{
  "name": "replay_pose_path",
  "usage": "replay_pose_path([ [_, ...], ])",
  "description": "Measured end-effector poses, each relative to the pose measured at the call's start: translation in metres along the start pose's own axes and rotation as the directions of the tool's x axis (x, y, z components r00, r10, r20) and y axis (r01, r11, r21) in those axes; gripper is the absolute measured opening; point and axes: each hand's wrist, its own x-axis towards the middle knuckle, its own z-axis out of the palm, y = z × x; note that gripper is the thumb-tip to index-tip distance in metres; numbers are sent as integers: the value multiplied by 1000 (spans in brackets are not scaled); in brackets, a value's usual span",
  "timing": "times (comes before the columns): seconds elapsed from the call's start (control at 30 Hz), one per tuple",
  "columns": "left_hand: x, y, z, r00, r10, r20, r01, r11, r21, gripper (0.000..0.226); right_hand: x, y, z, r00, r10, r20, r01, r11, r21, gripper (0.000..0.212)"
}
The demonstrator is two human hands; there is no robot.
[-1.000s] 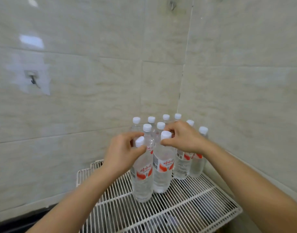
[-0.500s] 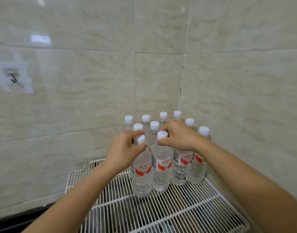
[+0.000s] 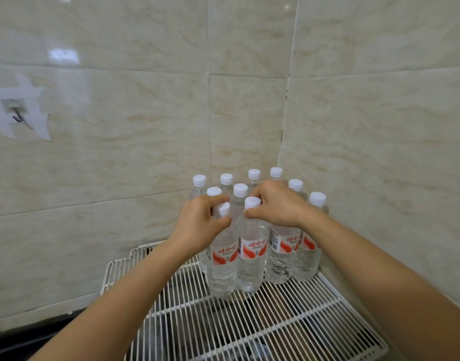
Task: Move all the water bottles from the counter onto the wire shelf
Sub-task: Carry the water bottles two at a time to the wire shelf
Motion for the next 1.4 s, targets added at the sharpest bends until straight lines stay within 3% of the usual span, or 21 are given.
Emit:
replay_pose_path([
  [0.3, -1, 1, -3, 998, 24, 53, -25, 1000, 14, 35, -5, -4, 1, 998, 57, -13, -58, 995, -80, 39],
  [0.67, -10, -9, 8, 1000, 0, -14, 0, 1000, 23, 54, -16, -7, 11, 993, 73, -96, -84, 990, -115, 35],
  [0.83, -28, -13, 5, 998, 2, -58, 1, 998, 55, 59, -23, -16, 12, 976, -45, -211, 10, 987, -162, 21],
  [0.93, -45, -24, -4, 993, -17, -120, 20, 1000, 20, 53, -30, -35, 20, 952, -67, -298, 33, 992, -118, 40],
  [1.03, -67, -41, -20, 986, -68, -155, 78, 995, 55, 47, -36, -61, 39, 915, -153, -373, 143, 988, -55, 32],
  [1.4, -221, -152, -164, 893, -370, -255, 428, 874, 230, 41, -64, -248, 174, 937, -335, -97, 340, 940, 38, 40],
])
